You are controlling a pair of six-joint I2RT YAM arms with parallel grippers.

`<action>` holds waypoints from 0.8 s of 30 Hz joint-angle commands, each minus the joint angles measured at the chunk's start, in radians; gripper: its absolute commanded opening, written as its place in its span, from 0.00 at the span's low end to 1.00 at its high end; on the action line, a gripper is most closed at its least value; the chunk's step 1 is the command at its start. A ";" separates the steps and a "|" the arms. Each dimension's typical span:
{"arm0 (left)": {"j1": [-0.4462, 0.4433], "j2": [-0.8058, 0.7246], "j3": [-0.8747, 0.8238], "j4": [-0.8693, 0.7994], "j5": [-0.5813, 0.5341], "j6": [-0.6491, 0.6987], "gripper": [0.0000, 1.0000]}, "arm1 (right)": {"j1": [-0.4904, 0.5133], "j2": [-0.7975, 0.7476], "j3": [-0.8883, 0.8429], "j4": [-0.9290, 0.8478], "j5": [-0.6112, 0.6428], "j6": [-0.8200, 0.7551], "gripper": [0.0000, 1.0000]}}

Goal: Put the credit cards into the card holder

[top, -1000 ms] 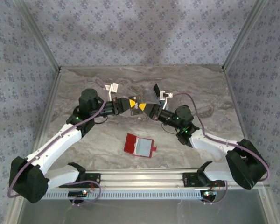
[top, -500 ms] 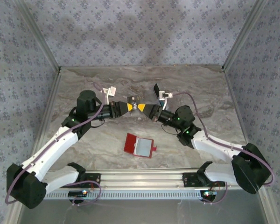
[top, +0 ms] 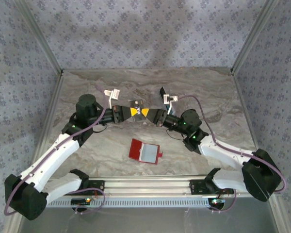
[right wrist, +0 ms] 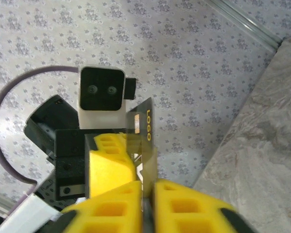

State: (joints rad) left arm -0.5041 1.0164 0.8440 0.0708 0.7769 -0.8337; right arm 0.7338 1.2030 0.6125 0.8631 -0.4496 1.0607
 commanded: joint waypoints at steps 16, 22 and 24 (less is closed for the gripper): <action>-0.122 0.260 -0.108 -0.391 -0.024 0.165 0.00 | 0.159 -0.258 -0.081 -1.277 0.333 -0.258 0.57; -0.170 0.393 -0.029 -0.522 -0.052 0.249 0.00 | 0.184 -0.175 -0.059 -1.308 0.369 -0.254 0.63; -0.170 0.431 -0.021 -0.548 -0.073 0.275 0.00 | 0.187 -0.146 -0.053 -1.307 0.372 -0.261 0.63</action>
State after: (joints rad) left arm -0.6704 1.4151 0.7834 -0.4011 0.7307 -0.6243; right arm 0.9127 1.0313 0.5312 -0.3813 -0.1310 0.8173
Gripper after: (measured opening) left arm 0.053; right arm 0.629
